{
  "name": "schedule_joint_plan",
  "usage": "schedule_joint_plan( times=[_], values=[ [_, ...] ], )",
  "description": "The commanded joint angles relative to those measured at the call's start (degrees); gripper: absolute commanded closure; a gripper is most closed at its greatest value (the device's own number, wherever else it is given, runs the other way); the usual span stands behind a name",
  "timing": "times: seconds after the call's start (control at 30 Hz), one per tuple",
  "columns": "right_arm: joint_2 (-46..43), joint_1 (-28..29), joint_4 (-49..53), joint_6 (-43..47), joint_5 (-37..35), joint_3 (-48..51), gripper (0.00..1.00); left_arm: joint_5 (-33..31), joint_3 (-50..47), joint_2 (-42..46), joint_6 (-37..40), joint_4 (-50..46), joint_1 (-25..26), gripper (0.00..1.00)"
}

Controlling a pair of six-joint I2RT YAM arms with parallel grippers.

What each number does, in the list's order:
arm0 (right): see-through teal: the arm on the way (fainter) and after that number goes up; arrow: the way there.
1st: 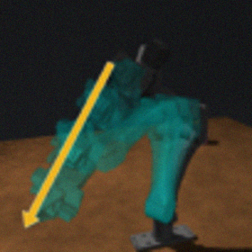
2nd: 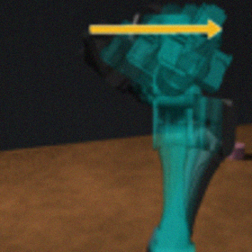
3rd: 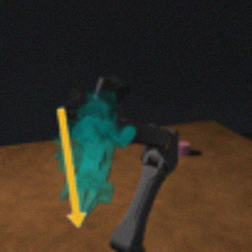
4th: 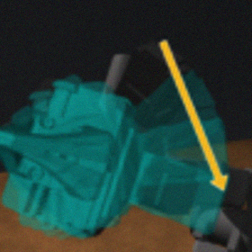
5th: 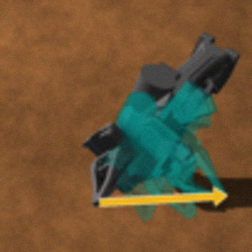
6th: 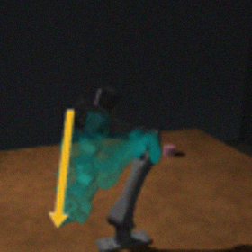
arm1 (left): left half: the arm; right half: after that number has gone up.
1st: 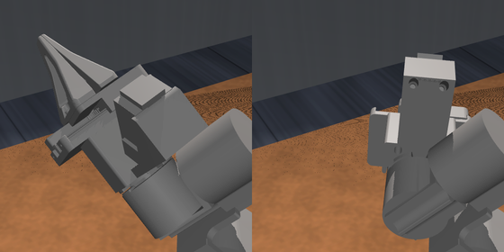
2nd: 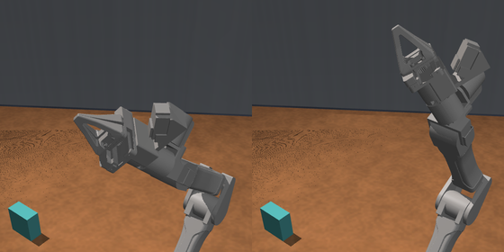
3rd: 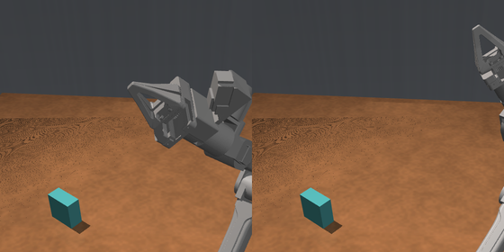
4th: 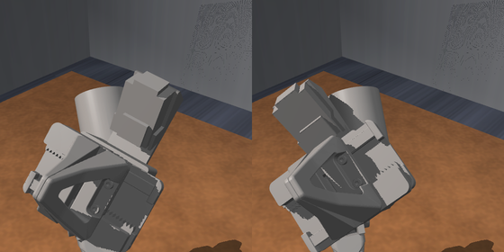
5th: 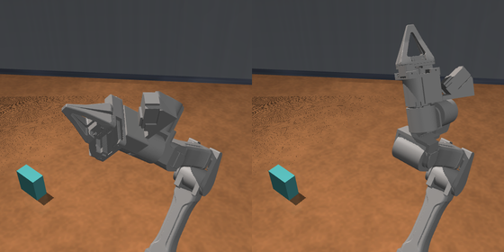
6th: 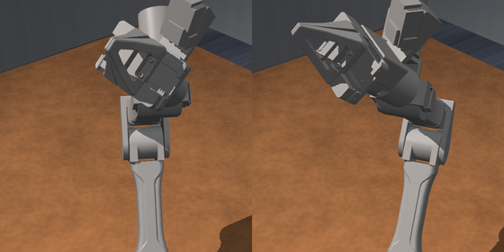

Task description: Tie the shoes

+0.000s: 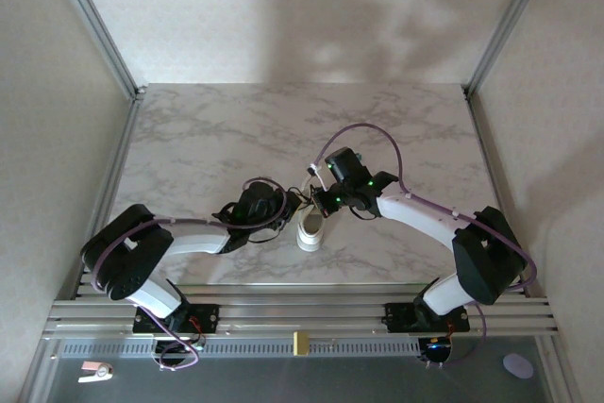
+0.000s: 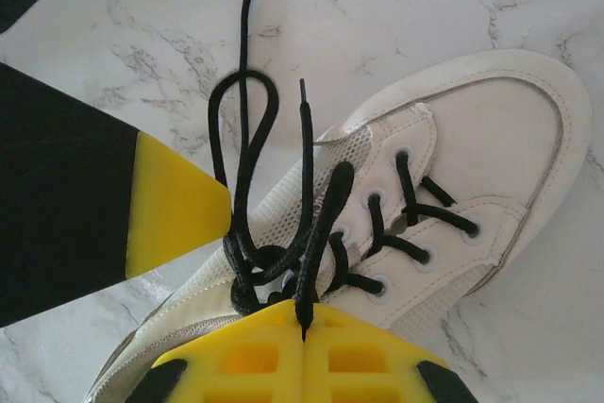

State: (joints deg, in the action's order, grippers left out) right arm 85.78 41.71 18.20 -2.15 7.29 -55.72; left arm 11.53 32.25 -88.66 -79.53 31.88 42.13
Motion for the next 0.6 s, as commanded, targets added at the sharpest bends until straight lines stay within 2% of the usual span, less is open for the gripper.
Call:
schedule_joint_plan(
  times=[0.0, 0.1, 0.17, 0.43, 0.57],
  values=[
    [-0.41, -0.03, -0.88, -0.26, -0.42, 0.62, 1.0, -0.78, 1.67, 0.44, 1.0, -1.27, -0.42, 0.93],
    [-0.77, -0.03, -0.89, -0.31, -1.17, 0.7, 1.0, -1.54, 2.32, 0.77, 2.59, -3.09, -0.6, 1.0],
    [-0.92, -0.05, -0.59, -0.34, -1.95, 0.7, 1.0, -2.22, 3.13, 0.99, 4.87, -5.11, -0.63, 1.0],
    [-0.24, 0.03, 3.38, 0.91, -7.38, -0.16, 1.0, -7.21, 7.71, 0.43, 22.59, -16.39, -0.56, 1.0],
    [0.0, 0.12, 5.27, 1.86, -9.75, -0.85, 1.0, -8.19, 8.47, -0.09, 29.69, -18.49, -0.56, 1.0]
  ],
)
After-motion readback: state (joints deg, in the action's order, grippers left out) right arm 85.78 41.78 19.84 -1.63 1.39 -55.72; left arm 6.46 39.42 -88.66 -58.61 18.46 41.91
